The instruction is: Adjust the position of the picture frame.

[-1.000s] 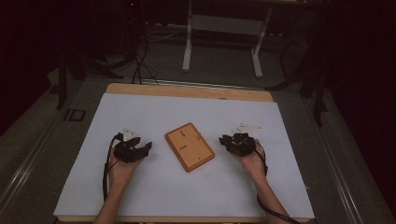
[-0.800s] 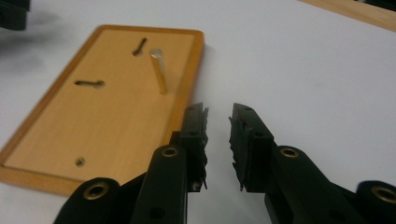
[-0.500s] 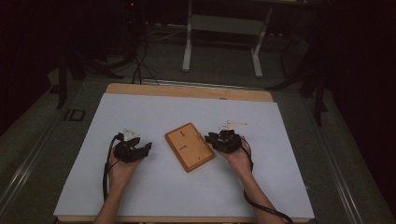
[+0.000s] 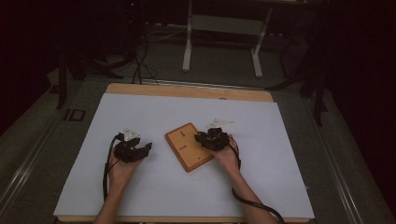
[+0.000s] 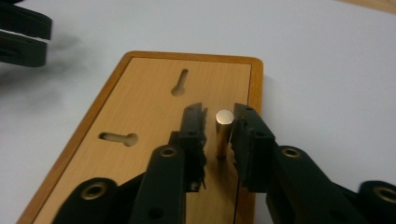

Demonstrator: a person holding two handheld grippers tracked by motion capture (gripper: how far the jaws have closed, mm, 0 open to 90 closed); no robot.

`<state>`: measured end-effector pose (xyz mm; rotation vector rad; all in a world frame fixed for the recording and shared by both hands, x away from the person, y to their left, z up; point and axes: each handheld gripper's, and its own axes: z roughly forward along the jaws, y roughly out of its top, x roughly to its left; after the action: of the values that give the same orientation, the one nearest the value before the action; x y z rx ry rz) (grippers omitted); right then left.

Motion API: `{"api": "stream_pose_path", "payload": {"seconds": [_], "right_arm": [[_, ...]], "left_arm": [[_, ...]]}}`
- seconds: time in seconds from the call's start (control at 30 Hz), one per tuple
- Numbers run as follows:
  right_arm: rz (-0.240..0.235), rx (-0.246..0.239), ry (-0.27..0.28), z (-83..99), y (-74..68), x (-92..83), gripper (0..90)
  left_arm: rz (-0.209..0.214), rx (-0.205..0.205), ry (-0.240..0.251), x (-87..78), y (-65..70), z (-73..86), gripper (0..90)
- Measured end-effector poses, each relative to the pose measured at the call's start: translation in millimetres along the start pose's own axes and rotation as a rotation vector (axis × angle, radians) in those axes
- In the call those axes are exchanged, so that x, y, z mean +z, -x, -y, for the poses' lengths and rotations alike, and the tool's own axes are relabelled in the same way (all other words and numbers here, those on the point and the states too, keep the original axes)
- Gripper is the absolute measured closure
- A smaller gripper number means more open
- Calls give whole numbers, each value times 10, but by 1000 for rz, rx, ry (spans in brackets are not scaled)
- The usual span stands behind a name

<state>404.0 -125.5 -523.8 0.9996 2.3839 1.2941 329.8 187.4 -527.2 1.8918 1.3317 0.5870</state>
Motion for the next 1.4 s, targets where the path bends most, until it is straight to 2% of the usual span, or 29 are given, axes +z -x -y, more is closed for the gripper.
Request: {"api": "stream_pose_path", "payload": {"seconds": [0.07,0.13,0.3,0.43,0.73,1.03,1.23,1.4], "right_arm": [[11,3,-18,15,4,49,789],[6,15,-2,28,12,57,810],[12,-4,13,48,5,67,834],[-1,20,33,72,29,62,841],[-19,34,50,78,56,64,844],[-30,4,89,29,31,2,844],[-49,-21,103,-26,9,-36,844],[-63,-31,104,-37,-1,-43,845]], "left_arm": [[1,0,-1,0,-1,0,450],[1,2,-2,0,-2,1,450],[2,8,-10,10,11,2,450],[2,10,-12,16,17,2,450],[13,11,-14,22,12,2,450],[39,19,-2,25,39,-11,458],[74,23,0,35,50,-22,532],[107,33,20,67,52,-60,675]]}}
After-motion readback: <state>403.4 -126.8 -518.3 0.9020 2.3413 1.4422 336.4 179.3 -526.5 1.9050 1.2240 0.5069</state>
